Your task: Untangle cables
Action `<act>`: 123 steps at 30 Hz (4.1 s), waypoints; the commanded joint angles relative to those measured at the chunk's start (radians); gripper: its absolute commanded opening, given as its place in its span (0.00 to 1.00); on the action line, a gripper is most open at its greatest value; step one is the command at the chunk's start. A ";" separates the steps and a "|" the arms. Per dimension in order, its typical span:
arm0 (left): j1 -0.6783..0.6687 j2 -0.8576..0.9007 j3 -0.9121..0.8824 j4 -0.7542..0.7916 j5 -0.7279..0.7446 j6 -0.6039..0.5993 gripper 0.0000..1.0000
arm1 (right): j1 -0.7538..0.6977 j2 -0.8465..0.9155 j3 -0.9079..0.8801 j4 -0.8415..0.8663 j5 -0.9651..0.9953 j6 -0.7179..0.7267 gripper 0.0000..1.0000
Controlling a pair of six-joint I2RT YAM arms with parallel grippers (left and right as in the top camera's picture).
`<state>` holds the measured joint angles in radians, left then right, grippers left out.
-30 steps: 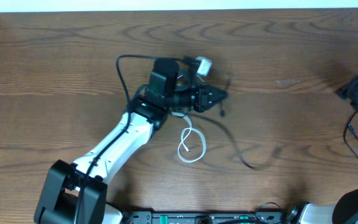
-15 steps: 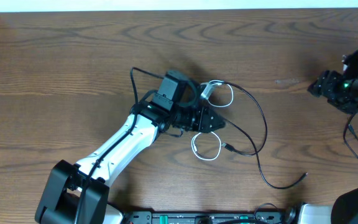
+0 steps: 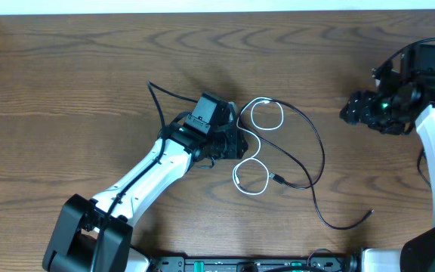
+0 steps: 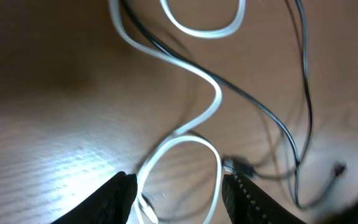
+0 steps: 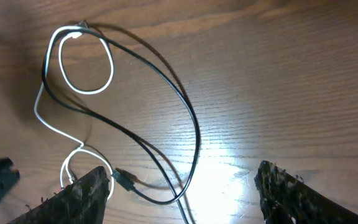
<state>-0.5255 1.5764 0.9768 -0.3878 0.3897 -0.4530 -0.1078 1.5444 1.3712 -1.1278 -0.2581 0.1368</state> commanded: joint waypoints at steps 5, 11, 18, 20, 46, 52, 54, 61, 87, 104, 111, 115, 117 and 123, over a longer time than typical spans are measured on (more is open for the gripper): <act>-0.027 0.049 -0.006 0.111 -0.089 -0.128 0.56 | 0.017 0.000 -0.014 0.001 -0.003 -0.022 0.73; -0.077 0.152 -0.006 0.211 -0.089 -0.275 0.56 | 0.017 0.000 -0.014 -0.006 -0.003 -0.022 0.73; -0.100 0.243 -0.006 0.262 -0.088 -0.330 0.30 | 0.017 0.000 -0.014 -0.006 -0.003 -0.023 0.73; -0.095 0.239 -0.006 0.261 -0.088 -0.300 0.10 | 0.017 0.000 -0.014 -0.006 -0.003 -0.023 0.73; -0.076 -0.087 -0.006 0.006 -0.119 -0.118 0.36 | 0.226 0.000 -0.159 0.196 -0.007 -0.022 0.73; -0.076 0.044 -0.006 0.149 -0.119 -0.144 0.49 | 0.232 0.000 -0.159 0.195 -0.007 -0.022 0.73; -0.076 0.106 -0.006 0.201 -0.119 -0.175 0.50 | 0.232 0.000 -0.159 0.195 -0.007 -0.022 0.73; -0.076 0.219 -0.006 0.324 -0.117 -0.230 0.50 | 0.233 0.000 -0.159 0.197 -0.007 -0.022 0.73; -0.076 0.235 -0.006 0.159 -0.298 -0.168 0.19 | 0.234 0.000 -0.160 0.175 -0.007 -0.022 0.73; -0.076 -0.111 0.002 -0.195 -0.254 0.010 0.07 | 0.239 0.000 -0.166 0.192 -0.008 -0.022 0.74; -0.076 -0.391 0.002 -0.262 -0.142 0.064 0.08 | 0.335 0.000 -0.239 0.300 -0.086 -0.021 0.74; -0.076 -0.457 0.002 -0.247 -0.143 0.064 0.08 | 0.421 0.000 -0.290 0.365 -0.132 -0.021 0.75; -0.076 -0.472 0.002 -0.243 -0.143 0.064 0.08 | 0.476 0.000 -0.319 0.401 -0.148 -0.022 0.77; -0.076 -0.477 0.002 -0.239 -0.143 0.064 0.08 | 0.623 0.000 -0.373 0.488 -0.156 -0.023 0.84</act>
<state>-0.6037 1.1057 0.9730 -0.6300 0.2367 -0.4099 0.4492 1.5440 1.0199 -0.6682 -0.3847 0.1234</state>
